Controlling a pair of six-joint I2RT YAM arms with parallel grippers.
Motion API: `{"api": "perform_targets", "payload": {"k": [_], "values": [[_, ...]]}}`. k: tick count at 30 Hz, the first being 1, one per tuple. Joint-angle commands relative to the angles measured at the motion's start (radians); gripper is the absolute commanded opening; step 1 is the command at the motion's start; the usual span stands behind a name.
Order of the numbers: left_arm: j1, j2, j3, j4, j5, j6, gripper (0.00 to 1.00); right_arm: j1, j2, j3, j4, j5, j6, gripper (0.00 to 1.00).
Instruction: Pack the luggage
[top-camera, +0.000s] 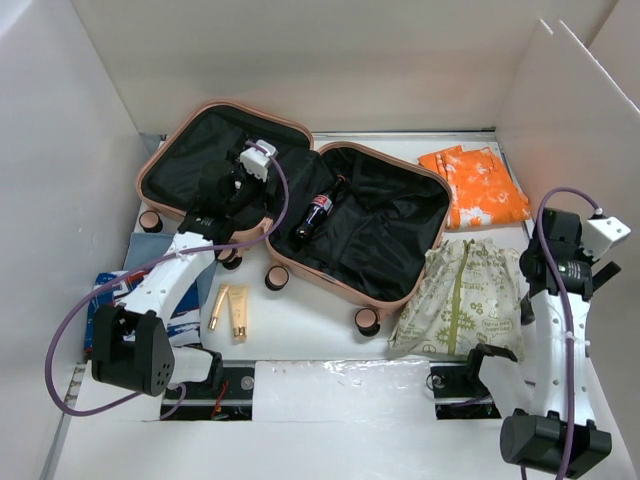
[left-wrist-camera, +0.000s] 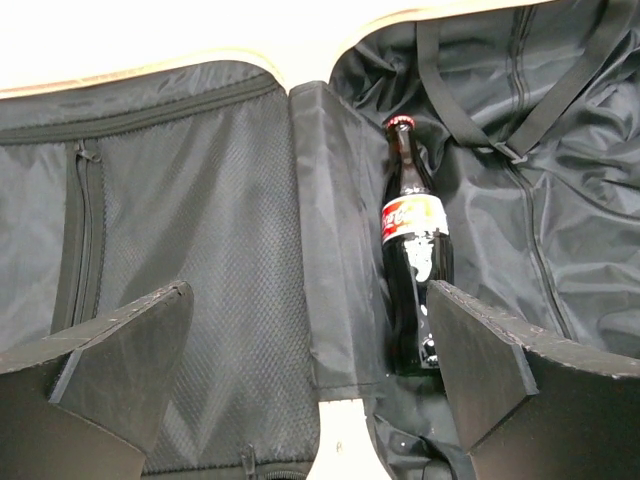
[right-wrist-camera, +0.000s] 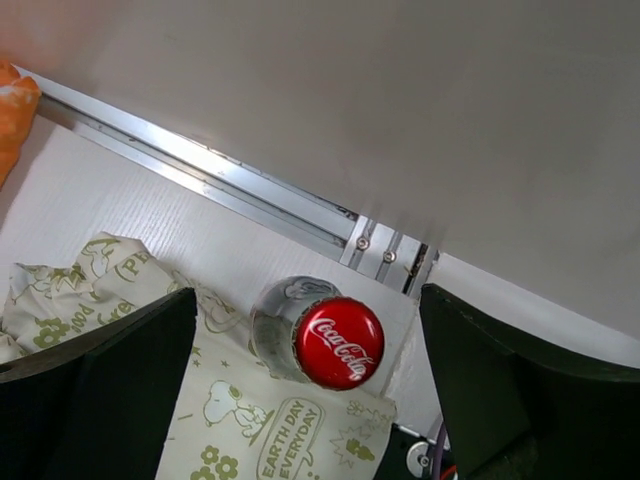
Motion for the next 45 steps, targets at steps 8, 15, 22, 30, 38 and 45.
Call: {"api": "perform_targets", "payload": {"k": [8, 15, 22, 30, 38, 45], "values": [[-0.004, -0.030, 0.043, 0.008, -0.025, -0.003, 1.00, -0.007, -0.042, -0.074, 0.179, -0.004, -0.074, 0.85], [-0.004, -0.030, 0.043, 0.008, -0.035, -0.003, 1.00, -0.007, -0.052, -0.117, 0.220, -0.014, -0.096, 0.72], [-0.004, -0.030, 0.033, 0.008, -0.035, -0.003, 1.00, -0.007, -0.062, -0.117, 0.240, 0.017, -0.138, 0.37], [-0.004, -0.030, 0.024, 0.008, -0.035, -0.003, 1.00, -0.007, -0.062, -0.047, 0.249, 0.008, -0.244, 0.00], [-0.004, -0.030, 0.015, 0.017, -0.035, -0.003, 1.00, 0.011, -0.080, 0.097, 0.329, -0.142, -0.361, 0.00], [-0.004, -0.039, -0.017, 0.035, -0.035, -0.021, 1.00, 0.114, -0.028, 0.277, 0.379, -0.142, -0.461, 0.00]]}}
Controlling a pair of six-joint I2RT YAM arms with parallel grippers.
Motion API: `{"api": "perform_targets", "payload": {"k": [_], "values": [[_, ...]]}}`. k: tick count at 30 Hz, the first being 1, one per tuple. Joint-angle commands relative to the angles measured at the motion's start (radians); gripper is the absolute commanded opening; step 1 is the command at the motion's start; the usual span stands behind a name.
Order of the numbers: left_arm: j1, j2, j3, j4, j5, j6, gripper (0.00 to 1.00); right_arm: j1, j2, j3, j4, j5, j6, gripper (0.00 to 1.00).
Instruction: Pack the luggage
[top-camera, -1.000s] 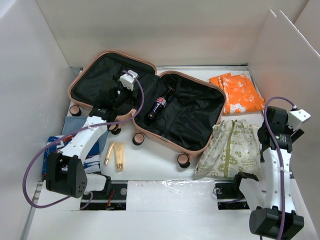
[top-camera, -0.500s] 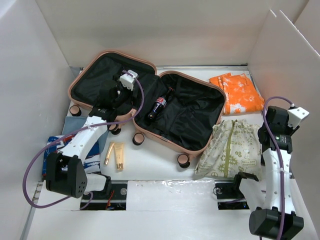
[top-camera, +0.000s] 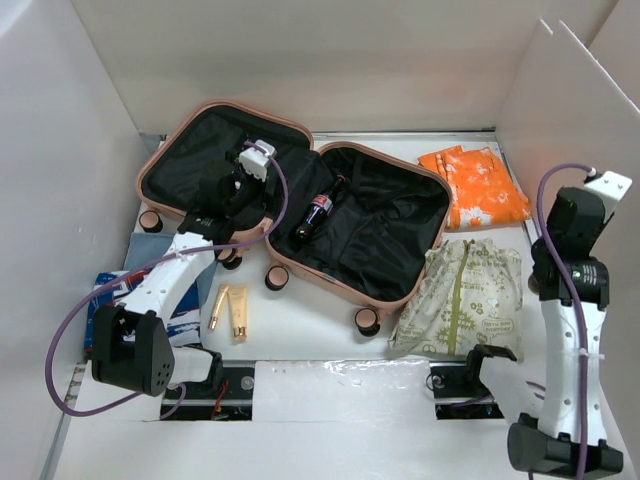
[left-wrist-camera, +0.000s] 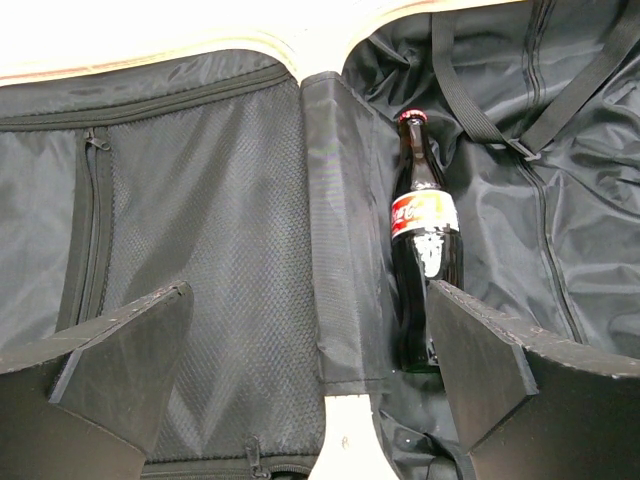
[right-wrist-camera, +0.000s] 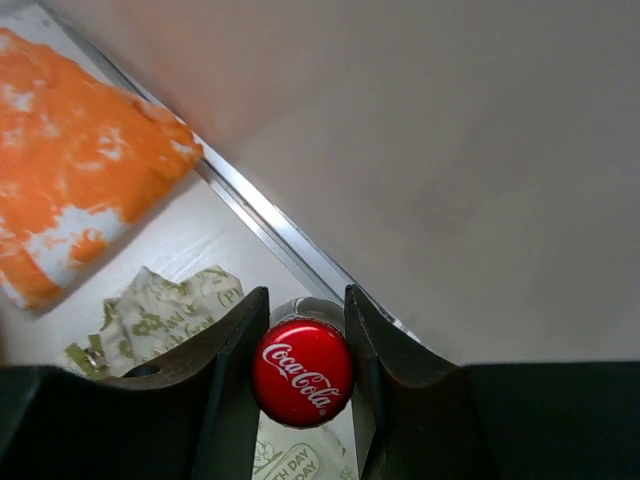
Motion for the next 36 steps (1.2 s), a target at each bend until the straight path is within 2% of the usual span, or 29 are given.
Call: {"api": "perform_targets", "payload": {"k": [1, 4, 10, 11, 15, 19, 27, 32, 35, 36], "values": [[-0.004, -0.039, -0.025, 0.048, -0.006, -0.020, 1.00, 0.083, 0.036, 0.185, 0.209, 0.024, -0.098, 0.00], [-0.004, -0.049, -0.036, 0.048, -0.029, -0.041, 1.00, 0.236, 0.091, 0.248, 0.256, 0.042, -0.098, 0.00], [-0.004, -0.068, -0.055, 0.028, -0.128, -0.052, 1.00, 0.571, 0.335, 0.441, 0.363, 0.138, -0.078, 0.00], [-0.004, -0.068, -0.065, 0.028, -0.142, -0.052, 1.00, 0.647, 0.372, 0.484, 0.400, 0.139, -0.078, 0.00], [-0.004, -0.090, -0.085, 0.006, -0.220, -0.062, 1.00, 0.778, 0.537, 0.526, 0.514, 0.050, -0.025, 0.00], [-0.004, -0.127, -0.125, 0.006, -0.268, -0.063, 1.00, 0.788, 0.667, 0.580, 0.545, -0.189, 0.103, 0.00], [-0.004, -0.179, -0.190, 0.024, -0.311, -0.053, 1.00, 0.777, 0.852, 0.583, 0.595, -0.500, 0.337, 0.00], [-0.004, -0.188, -0.208, 0.025, -0.311, -0.053, 1.00, 0.723, 0.885, 0.470, 0.646, -0.642, 0.550, 0.00], [-0.004, -0.188, -0.219, 0.025, -0.311, -0.044, 1.00, 0.691, 0.907, 0.422, 0.680, -0.742, 0.592, 0.00], [-0.004, -0.188, -0.219, 0.025, -0.311, -0.044, 1.00, 0.680, 0.917, 0.390, 0.680, -0.769, 0.652, 0.00]]}}
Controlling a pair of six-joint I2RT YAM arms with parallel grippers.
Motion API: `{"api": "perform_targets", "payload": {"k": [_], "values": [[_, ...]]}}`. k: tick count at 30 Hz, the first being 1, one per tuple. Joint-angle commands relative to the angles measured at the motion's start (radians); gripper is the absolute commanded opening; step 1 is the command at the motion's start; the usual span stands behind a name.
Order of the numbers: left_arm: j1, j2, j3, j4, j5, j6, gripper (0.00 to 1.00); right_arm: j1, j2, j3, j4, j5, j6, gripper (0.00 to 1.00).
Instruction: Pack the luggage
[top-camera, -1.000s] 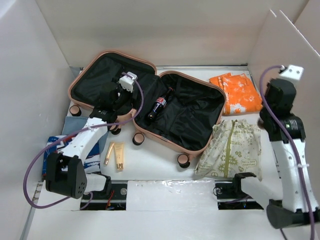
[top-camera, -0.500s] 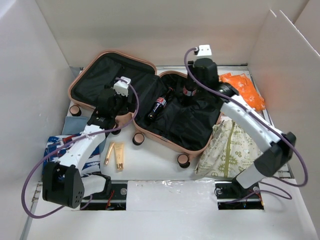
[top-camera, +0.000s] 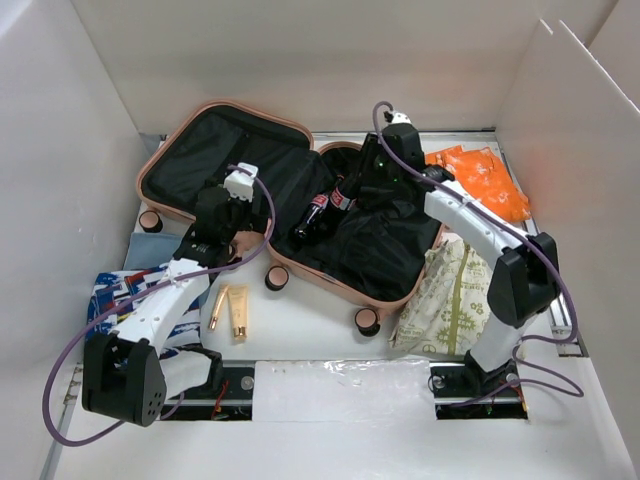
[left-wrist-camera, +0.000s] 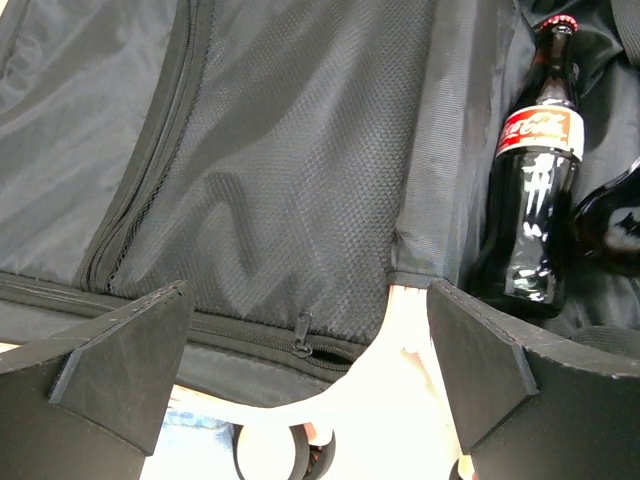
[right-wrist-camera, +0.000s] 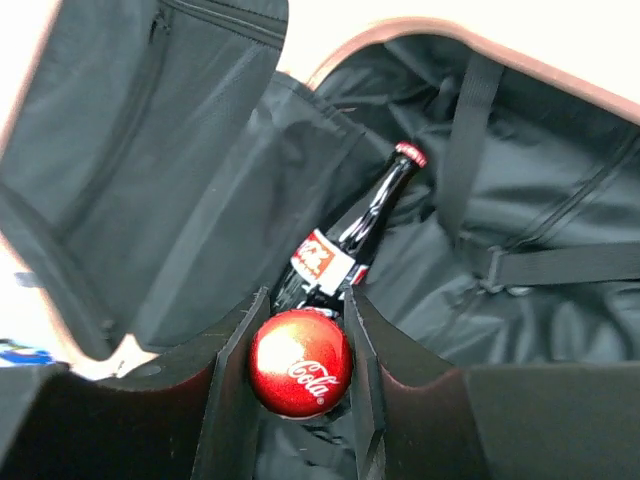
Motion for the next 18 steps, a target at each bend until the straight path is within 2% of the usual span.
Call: {"api": "perform_targets", "payload": {"k": [1, 6, 12, 15, 18], "values": [[-0.004, -0.034, -0.010, 0.038, -0.014, 0.005, 1.00, -0.032, -0.011, -0.052, 0.172, -0.191, 0.210, 0.00], [-0.004, -0.023, -0.001, 0.038, -0.014, 0.014, 1.00, -0.092, 0.008, -0.129, 0.196, -0.323, 0.243, 0.00], [-0.004, -0.005, 0.021, 0.028, 0.006, 0.014, 1.00, -0.175, 0.133, -0.082, 0.169, -0.566, 0.193, 0.00], [-0.004, -0.005, 0.021, 0.028, 0.006, 0.023, 1.00, -0.193, 0.197, -0.028, 0.053, -0.552, 0.103, 0.00], [-0.004, 0.004, 0.021, 0.028, 0.006, 0.024, 1.00, -0.193, 0.263, 0.019, 0.006, -0.539, 0.064, 0.00]]}}
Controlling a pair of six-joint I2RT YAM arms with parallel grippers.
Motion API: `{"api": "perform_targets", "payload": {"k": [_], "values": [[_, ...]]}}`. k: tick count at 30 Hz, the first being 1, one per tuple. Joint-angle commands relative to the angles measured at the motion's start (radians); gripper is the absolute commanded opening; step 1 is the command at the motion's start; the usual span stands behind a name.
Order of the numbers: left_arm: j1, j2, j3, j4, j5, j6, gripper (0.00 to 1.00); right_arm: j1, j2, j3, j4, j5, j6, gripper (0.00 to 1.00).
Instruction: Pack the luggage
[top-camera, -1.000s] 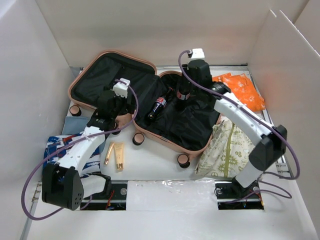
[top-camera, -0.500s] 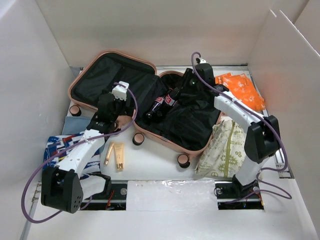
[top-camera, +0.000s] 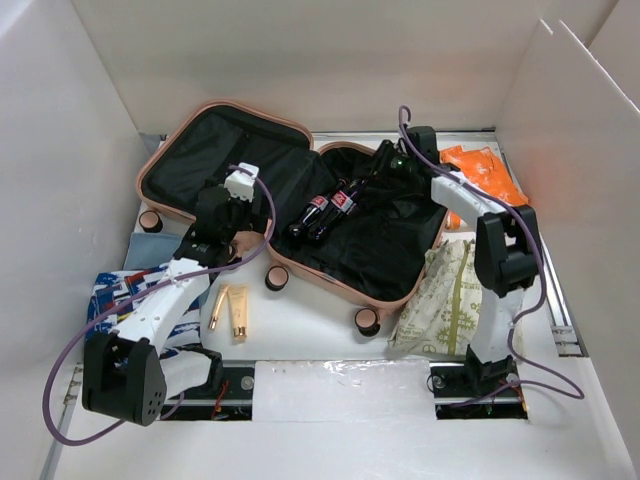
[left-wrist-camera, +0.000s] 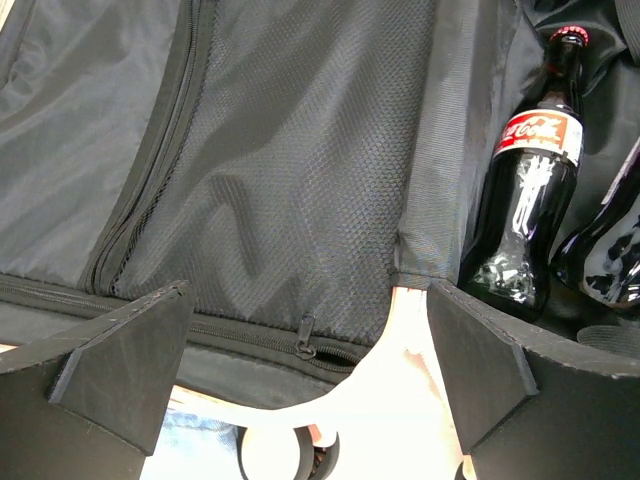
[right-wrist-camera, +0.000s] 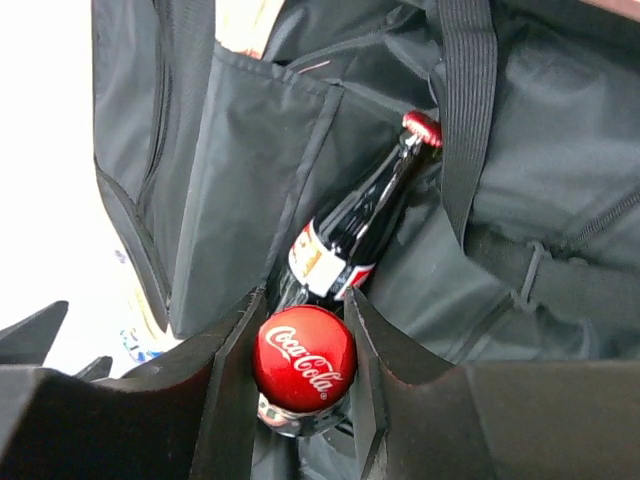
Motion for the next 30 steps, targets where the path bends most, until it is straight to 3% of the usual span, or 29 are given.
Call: {"api": "perform_targets", "payload": {"k": [1, 9, 14, 21, 26, 30], "values": [[-0.004, 0.002, 0.021, 0.025, 0.009, 0.011, 1.00, 0.028, 0.066, 0.053, -0.119, -0.050, -0.148, 0.00], [-0.004, 0.002, 0.021, 0.025, 0.009, 0.011, 1.00, -0.026, 0.201, 0.142, -0.209, -0.049, -0.200, 0.00], [-0.004, 0.011, 0.021, 0.025, 0.018, 0.020, 1.00, -0.058, 0.277, 0.213, -0.346, -0.035, -0.335, 0.00], [-0.004, 0.020, 0.030, 0.025, 0.027, 0.020, 1.00, -0.009, 0.325, 0.224, -0.305, -0.055, -0.304, 0.00], [-0.004, 0.020, 0.030, 0.025, 0.027, 0.020, 1.00, -0.009, 0.377, 0.276, -0.346, 0.016, -0.336, 0.00], [-0.004, 0.020, 0.030, 0.015, 0.027, 0.020, 1.00, 0.000, 0.441, 0.408, -0.508, 0.117, -0.433, 0.01]]}}
